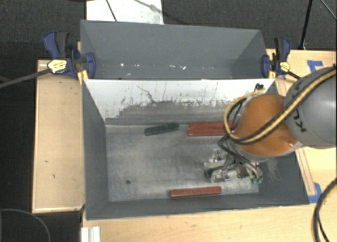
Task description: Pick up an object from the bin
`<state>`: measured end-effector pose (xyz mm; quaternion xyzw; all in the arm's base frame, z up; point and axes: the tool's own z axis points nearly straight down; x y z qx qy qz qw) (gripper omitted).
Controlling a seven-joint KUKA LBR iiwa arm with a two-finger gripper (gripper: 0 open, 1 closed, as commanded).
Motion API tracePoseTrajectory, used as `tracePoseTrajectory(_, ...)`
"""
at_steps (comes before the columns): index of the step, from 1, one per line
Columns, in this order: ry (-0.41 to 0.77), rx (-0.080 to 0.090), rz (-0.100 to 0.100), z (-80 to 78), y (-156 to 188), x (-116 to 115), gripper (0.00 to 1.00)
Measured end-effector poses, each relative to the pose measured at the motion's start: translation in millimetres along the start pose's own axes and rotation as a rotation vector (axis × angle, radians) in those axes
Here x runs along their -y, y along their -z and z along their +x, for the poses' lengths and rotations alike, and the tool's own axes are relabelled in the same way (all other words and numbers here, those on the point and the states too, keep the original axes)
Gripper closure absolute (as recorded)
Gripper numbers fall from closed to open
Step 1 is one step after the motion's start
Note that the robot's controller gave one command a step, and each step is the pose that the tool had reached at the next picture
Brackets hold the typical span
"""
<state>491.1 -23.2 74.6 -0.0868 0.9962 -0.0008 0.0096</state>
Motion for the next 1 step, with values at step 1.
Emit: tracePoseTrajectory(1,0.109,-0.019,-0.005,-2.8,206.6,8.8,1.0)
